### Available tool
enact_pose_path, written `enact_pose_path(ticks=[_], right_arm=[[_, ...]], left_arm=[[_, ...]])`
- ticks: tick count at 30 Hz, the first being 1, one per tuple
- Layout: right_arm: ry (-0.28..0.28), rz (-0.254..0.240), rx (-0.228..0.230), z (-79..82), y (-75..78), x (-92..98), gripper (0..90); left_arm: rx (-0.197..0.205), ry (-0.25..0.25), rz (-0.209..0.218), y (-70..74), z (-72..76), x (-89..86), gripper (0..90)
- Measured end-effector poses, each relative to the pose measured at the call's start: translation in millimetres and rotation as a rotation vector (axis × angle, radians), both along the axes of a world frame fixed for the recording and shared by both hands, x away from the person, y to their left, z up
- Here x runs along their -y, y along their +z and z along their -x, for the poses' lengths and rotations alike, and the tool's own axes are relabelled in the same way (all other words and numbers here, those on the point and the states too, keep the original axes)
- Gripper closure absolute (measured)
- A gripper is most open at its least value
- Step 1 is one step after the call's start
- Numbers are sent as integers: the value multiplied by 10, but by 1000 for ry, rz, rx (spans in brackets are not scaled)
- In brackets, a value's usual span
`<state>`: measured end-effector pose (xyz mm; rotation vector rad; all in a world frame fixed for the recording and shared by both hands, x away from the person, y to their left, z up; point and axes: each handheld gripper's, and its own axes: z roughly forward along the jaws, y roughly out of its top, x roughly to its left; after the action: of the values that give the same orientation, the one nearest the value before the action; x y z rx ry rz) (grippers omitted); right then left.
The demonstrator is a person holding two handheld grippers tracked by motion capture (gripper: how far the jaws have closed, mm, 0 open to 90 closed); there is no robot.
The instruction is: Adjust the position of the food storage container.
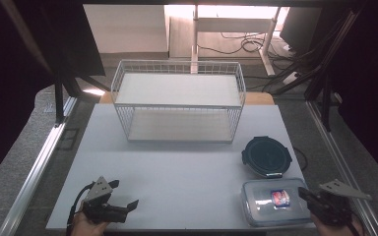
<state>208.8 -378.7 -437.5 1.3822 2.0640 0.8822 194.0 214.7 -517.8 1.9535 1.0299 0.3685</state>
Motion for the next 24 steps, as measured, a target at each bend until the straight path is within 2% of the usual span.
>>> enact_pose_path(ticks=[1,4,5,8,9,10,12,15,16,17,18,20,22,23,24], right_arm=[[-30,0,3,51,3,106,890],[-54,4,-1,82,-9,176,890],[-87,15,-10,111,-29,244,889],[-118,27,-20,140,-56,308,887],[-144,31,-51,171,-91,362,875],[-144,31,-51,171,-91,362,875],[-151,41,-90,207,-161,392,891],[-151,49,-97,221,-181,387,894],[-140,25,-108,228,-172,395,894],[-98,-26,-119,234,-177,379,894],[-98,-26,-119,234,-177,379,894],[-56,-36,-131,228,-185,287,894],[-42,-40,-137,223,-187,252,894],[-17,-57,-144,211,-197,181,894],[-17,-57,-144,211,-197,181,894]], left_arm=[[-4,0,-1,-5,-2,5,26],[-6,-1,-2,-7,-4,9,28],[-7,-1,-3,-9,-5,11,28],[-11,-3,-5,-12,-7,11,29],[-14,-5,-3,-16,-10,11,29],[-14,-5,-3,-16,-10,11,29],[-17,-7,-2,-17,-12,14,30],[-20,-10,-4,-18,-12,28,34],[-22,-12,-6,-19,-15,34,34],[-25,-14,-7,-22,-17,41,35],[-27,-14,-7,-24,-19,46,35],[-31,-16,-6,-30,-21,58,35],[-33,-18,-9,-30,-21,67,36],[-38,-16,-11,-32,-22,75,37],[-38,-16,-11,-32,-22,75,38]])
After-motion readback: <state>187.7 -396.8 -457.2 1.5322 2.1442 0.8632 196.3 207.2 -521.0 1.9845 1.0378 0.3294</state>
